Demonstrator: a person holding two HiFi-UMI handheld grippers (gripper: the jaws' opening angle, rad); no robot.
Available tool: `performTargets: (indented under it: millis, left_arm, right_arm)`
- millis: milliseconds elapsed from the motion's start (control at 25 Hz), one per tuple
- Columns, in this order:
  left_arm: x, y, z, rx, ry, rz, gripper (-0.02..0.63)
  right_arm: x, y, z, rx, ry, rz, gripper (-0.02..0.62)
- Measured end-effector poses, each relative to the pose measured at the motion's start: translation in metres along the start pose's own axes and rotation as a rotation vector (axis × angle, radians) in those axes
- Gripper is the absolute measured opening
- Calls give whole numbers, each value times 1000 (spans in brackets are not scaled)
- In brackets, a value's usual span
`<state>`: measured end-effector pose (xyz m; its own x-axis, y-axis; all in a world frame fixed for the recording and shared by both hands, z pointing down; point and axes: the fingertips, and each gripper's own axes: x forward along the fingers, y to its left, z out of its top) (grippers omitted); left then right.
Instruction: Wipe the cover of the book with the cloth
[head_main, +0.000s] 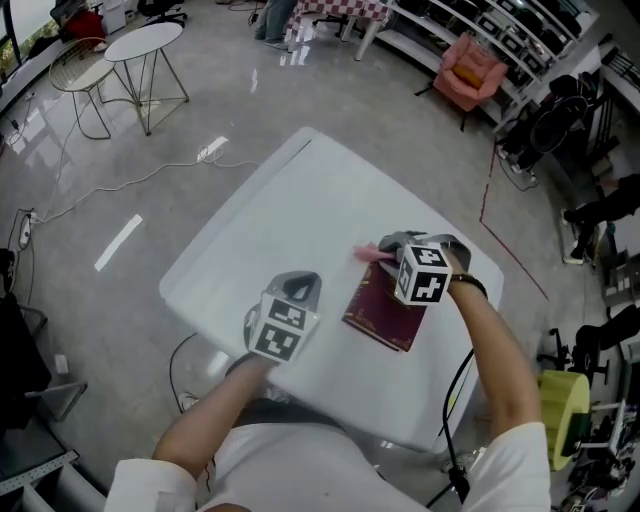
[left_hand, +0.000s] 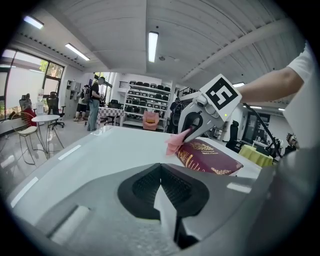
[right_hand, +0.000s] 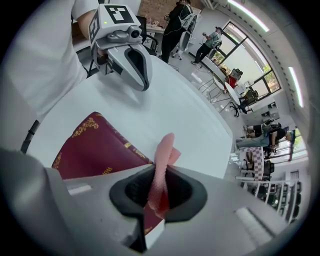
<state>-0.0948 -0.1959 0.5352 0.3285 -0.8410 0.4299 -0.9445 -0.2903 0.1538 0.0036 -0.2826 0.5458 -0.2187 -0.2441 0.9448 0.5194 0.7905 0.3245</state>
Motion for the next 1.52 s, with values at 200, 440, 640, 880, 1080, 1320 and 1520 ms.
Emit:
performTargets:
  millis: [200,440,640,880,1080,1320,1520]
  left_arm:
    - [-5,-3,2,10,-7,-22,6]
    - [-16,-7,3,20,-13,-55,6]
    - [-29,-13,0,33,-18,-83,6]
    - [-43,-21,2,48,-25,-119,6]
    - [-50,-23,-3,64,-17,-145,6]
    - [-55,-43,16,85,-10,-177,6]
    - [-56,-62,36,113,-16,-204,6]
  right_arm:
    - [-5,16,14,-13,-3,10,40]
    - [-14,35,32,-7,-8,15,40]
    - [-21,56,50,7,-16,17,40]
    - [-30,81,71,17,-25,25,40]
    - [-31,99,89,46,-47,18,40]
    - [-61,104,93,227,-151,-68,40]
    - [-97,104,79,506,-288,-215,40]
